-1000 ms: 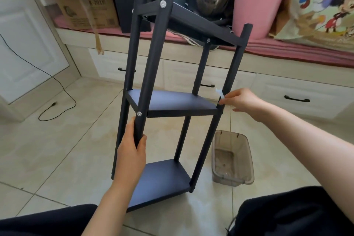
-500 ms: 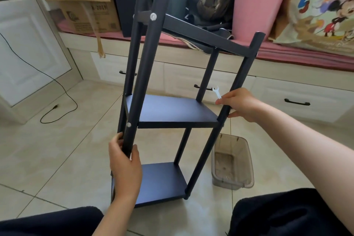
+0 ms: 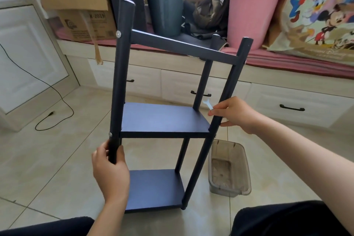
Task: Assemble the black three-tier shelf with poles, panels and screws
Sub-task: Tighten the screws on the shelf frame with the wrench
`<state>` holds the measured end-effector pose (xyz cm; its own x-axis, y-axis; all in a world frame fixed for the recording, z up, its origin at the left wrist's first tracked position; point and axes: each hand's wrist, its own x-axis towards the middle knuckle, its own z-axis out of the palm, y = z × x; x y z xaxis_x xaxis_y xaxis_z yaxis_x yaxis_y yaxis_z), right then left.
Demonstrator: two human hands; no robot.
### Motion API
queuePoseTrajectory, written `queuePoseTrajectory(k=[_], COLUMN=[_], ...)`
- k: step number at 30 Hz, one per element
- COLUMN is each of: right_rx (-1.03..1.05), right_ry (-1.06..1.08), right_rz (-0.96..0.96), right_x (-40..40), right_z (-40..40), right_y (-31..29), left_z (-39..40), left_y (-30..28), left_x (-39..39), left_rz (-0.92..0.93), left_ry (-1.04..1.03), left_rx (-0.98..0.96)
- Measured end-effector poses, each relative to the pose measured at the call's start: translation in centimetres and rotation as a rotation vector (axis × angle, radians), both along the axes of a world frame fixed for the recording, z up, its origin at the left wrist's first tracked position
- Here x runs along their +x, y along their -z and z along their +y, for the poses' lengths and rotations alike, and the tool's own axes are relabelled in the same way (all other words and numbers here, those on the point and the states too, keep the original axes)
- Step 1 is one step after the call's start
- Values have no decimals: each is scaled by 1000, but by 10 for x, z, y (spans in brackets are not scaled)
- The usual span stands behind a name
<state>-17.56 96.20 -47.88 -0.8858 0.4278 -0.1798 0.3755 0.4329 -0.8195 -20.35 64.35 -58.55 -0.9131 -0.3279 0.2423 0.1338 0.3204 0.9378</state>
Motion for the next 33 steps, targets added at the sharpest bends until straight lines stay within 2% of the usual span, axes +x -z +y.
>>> queuePoseTrajectory(k=[8, 17, 21, 24, 26, 30, 33], right_rx=[93, 97, 47, -15, 0, 49, -19], right_ry=[-59, -77, -100, -157, -199, -243, -264], right_rz=[36, 65, 179, 288, 345, 418, 414], right_x=[7, 15, 25, 28, 28, 28, 26], right_z=[-16, -21, -26, -36, -47, -70, -80], right_y=[-14, -17, -18, -25, -31, -42, -45], left_z=[1, 3, -2, -3, -2, -6, -12], left_y=[25, 19, 20, 24, 27, 25, 22], left_x=[-5, -27, -36, -36, -36, -45, -51], left_rz=[-158, -185, -203, -195, -231, -419, -494], left_ry=[21, 61, 69, 74, 135, 389, 482], left_rx=[7, -29, -115, -93, -64, 23, -81])
